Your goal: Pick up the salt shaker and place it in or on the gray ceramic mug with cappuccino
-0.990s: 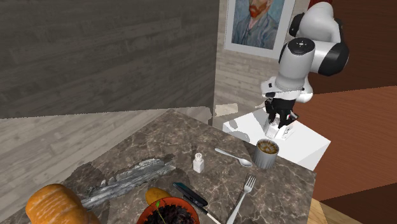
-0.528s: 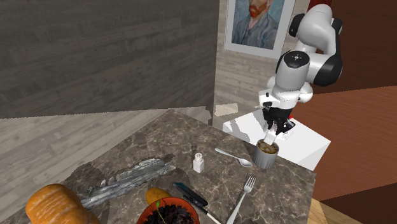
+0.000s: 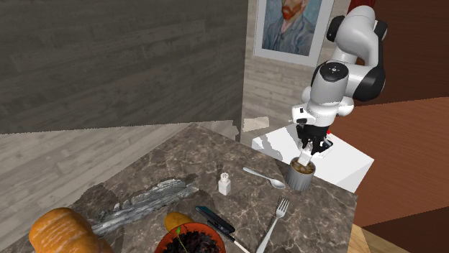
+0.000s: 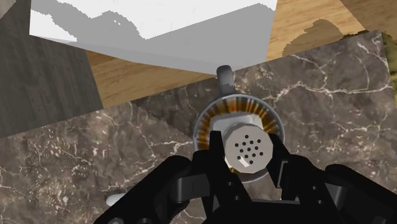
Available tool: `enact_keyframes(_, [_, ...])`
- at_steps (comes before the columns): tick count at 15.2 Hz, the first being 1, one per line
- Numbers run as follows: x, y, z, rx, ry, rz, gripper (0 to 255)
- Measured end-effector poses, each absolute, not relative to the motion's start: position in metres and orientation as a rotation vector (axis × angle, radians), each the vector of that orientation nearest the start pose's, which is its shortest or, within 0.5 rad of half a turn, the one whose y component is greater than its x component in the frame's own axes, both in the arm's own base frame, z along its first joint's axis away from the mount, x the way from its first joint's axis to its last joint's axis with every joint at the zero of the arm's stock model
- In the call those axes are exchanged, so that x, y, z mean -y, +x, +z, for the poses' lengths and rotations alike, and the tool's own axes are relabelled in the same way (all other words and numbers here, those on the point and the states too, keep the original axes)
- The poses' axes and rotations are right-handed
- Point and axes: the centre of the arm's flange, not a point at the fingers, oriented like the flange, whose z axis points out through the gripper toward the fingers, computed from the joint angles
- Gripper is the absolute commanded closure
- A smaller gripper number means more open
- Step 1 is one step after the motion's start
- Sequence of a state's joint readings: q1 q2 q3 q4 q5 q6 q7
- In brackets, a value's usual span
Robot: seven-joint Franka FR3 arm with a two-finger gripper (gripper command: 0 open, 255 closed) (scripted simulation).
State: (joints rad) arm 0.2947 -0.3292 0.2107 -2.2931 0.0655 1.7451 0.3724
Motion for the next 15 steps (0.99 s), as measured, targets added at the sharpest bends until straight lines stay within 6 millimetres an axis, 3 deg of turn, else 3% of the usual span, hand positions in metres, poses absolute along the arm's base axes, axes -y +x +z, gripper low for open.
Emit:
enact_keyframes(1, [-0.215, 0.368, 0.461, 0.154, -3.220, 0.327, 0])
enact_keyframes(7, [-0.215, 0.368, 0.461, 0.154, -3.220, 0.327, 0])
enact_keyframes(11, [-0.222, 0.376, 0.497, 0.154, -3.219, 0.326, 0])
enact_keyframes(15, [-0.220, 0.377, 0.509, 0.154, -3.219, 0.327, 0])
